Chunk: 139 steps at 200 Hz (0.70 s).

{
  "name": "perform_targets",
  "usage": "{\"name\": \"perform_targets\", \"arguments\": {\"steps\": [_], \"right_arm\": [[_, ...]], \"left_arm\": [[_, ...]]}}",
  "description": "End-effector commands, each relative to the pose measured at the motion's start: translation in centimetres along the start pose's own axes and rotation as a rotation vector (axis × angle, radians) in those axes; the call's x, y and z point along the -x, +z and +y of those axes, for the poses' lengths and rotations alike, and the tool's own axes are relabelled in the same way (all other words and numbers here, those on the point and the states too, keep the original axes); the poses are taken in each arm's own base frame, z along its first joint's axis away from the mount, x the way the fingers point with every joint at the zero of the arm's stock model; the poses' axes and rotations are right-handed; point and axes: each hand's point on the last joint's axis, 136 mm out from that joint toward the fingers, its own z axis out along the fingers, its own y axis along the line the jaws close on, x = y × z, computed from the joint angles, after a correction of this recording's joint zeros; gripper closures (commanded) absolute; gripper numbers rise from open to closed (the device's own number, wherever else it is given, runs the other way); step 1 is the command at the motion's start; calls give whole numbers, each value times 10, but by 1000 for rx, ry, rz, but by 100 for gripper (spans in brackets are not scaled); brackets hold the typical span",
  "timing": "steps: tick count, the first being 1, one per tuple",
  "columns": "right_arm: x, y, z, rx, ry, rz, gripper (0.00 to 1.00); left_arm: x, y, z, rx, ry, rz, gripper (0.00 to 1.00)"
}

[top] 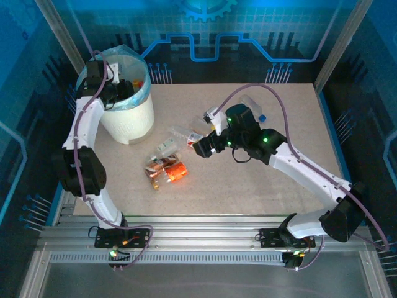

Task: Put the plastic bottles in the bin

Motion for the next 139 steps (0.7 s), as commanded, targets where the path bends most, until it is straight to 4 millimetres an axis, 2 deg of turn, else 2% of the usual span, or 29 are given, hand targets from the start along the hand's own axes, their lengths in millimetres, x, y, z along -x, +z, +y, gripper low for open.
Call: {"name": "perform_targets", "arguments": {"steps": [1,21,53,76,92,107,116,138,139], "right_arm": [[10,-3,9,25,-30,-8,0],[14,-5,10,26,-29,-17,0],[15,-6,9,19,-28,-22,0],[13,-7,8,16,-28,-20,0],[9,-5,8,17,-24,-12,0],[7,-4,8,16,-22,-8,0],[5,-3,7,14,-21,-3,0],[2,0,6,11,-19,6,0],[2,0,6,12,-19,6,0]], "left_arm": [[3,-9,-5,-1,6,15,69],[31,-36,-18,-21,13,-75,66],[77,-99,-39,-38,26,-268,57],[91,-142,-49,-42,26,-389,54],[91,-166,-56,-58,20,-453,54],[82,-184,-65,-95,21,-496,54],[73,-194,-75,-120,40,-516,54],[37,-208,-101,-196,114,-533,53],[37,-214,-105,-204,122,-545,53]]}}
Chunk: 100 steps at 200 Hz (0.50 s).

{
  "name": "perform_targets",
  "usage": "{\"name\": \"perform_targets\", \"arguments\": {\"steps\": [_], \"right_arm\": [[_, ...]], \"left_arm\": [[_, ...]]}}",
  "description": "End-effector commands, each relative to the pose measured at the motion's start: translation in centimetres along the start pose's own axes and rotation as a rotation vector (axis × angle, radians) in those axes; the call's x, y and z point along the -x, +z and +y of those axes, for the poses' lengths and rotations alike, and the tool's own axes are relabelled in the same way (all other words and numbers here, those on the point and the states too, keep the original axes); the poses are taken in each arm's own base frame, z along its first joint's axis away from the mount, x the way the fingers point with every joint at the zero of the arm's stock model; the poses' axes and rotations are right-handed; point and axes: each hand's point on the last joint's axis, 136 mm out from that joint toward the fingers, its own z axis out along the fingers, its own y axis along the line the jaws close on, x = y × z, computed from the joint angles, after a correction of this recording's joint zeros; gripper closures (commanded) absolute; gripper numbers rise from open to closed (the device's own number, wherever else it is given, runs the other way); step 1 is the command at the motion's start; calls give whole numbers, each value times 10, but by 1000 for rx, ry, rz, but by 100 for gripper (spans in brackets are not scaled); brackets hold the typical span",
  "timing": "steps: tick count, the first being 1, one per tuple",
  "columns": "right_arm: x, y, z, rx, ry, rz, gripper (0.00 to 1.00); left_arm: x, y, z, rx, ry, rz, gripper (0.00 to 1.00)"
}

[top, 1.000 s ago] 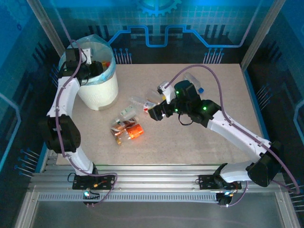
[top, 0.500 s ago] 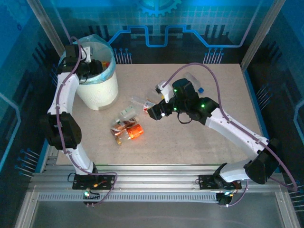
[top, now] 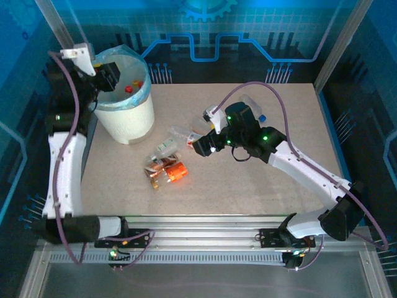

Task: Put the plastic bottles in the bin

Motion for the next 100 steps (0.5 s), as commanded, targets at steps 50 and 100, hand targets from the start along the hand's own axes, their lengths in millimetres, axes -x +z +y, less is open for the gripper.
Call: {"name": "perform_targets", "arguments": {"steps": [50,100], "right_arm": [[-21,22,4,33,-63,72,0],[-50,75,-23,7,-222,228,0]], "left_arm": [[-118,-71,-90,-331,183,98,50],[-197,-91,-88,-365,51,264,49]]}}
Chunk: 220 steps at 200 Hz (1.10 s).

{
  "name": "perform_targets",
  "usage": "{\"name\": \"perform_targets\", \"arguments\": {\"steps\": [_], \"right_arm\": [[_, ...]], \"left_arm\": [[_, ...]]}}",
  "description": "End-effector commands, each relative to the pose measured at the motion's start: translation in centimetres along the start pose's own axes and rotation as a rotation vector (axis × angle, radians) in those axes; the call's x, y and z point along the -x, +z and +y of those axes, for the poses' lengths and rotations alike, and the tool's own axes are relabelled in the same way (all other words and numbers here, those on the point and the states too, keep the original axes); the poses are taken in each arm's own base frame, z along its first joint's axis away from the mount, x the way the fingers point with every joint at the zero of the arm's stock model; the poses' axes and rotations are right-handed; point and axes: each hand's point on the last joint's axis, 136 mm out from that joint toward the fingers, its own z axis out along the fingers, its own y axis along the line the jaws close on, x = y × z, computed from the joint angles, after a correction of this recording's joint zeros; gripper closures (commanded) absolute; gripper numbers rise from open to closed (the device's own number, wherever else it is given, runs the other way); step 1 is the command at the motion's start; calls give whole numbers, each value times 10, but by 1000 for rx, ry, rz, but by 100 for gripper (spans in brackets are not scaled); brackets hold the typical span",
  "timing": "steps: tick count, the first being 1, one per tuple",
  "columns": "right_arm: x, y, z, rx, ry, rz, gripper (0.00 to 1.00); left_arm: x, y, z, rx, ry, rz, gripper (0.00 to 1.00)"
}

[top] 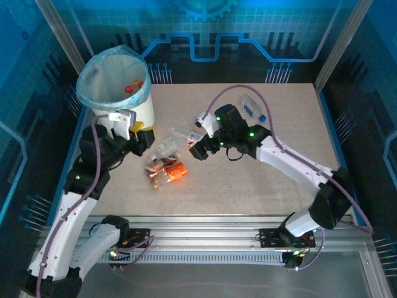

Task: Put the plastic bottles in the bin

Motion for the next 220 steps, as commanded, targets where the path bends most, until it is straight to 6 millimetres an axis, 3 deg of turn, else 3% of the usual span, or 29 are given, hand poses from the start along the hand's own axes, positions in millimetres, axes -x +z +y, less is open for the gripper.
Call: {"name": "perform_targets", "arguments": {"steps": [1,25,50,66,84,161,220], "right_arm": [[-11,28,-12,-8,-113,86,0],[-24,59,-39,-29,-71,155,5],[-40,81,-68,-40,21,222,20],[-52,93,-78,-23,70,265,31],[-64,102,-86,-3,127,286,36],[-98,123,-85,42,177,369,39],[-109,127,-81,46,145,413,38]], "left_arm": [[-29,1,-6,-37,-78,62,49],[-53,0,-4,-32,-148,111,46],[-72,-3,0,-13,-167,136,44],[-80,-5,3,-1,-166,133,43],[-84,-6,5,10,-168,129,42],[-85,-7,20,97,-172,128,42],[-79,-4,21,101,-174,118,41]]}}
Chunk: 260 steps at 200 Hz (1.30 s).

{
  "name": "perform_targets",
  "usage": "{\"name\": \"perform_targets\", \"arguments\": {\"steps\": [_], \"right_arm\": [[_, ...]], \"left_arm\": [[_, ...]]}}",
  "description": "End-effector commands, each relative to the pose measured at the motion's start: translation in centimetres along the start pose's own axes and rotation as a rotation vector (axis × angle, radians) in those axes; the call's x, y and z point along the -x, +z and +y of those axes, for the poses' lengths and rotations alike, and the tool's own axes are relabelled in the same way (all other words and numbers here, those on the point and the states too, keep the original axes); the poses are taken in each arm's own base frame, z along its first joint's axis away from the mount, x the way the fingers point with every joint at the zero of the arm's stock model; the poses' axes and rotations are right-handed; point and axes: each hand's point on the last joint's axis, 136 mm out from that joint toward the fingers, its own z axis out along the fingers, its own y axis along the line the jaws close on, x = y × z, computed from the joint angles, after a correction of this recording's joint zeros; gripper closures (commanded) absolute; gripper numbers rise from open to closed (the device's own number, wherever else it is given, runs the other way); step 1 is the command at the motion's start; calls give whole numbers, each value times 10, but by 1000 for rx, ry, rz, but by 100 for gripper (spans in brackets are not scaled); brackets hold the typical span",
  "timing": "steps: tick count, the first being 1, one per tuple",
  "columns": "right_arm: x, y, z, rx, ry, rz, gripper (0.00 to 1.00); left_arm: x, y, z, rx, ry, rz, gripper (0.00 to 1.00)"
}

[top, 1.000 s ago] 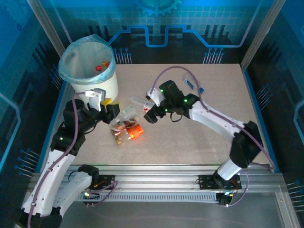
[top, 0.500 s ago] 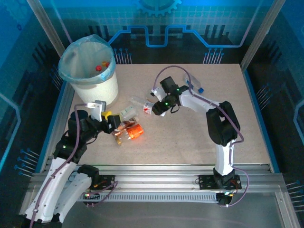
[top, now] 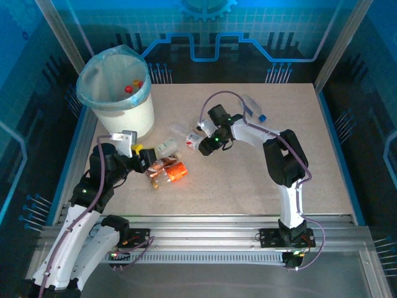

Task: Put the plastic bottles in the bin

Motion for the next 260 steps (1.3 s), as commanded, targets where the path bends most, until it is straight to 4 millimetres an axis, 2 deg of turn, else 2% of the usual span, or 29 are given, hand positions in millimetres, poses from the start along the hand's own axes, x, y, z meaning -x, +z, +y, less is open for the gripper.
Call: {"name": "perform_targets", "arguments": {"steps": [1,78,214,246,260], "right_arm": [[-3,4,8,26,-26,34,38],[-8,-11,18,30,-47,41,57],[-31,-31,32,64,11,-3,68],[-44,-22,32,70,27,29,66],[-47,-16,30,56,36,44,54]], "left_arm": [[4,0,0,10,-11,-6,41],[10,1,-2,7,-11,-14,41],[13,1,0,20,-73,-23,41],[14,2,2,29,-77,-30,41],[15,2,4,39,-80,-36,41]]}}
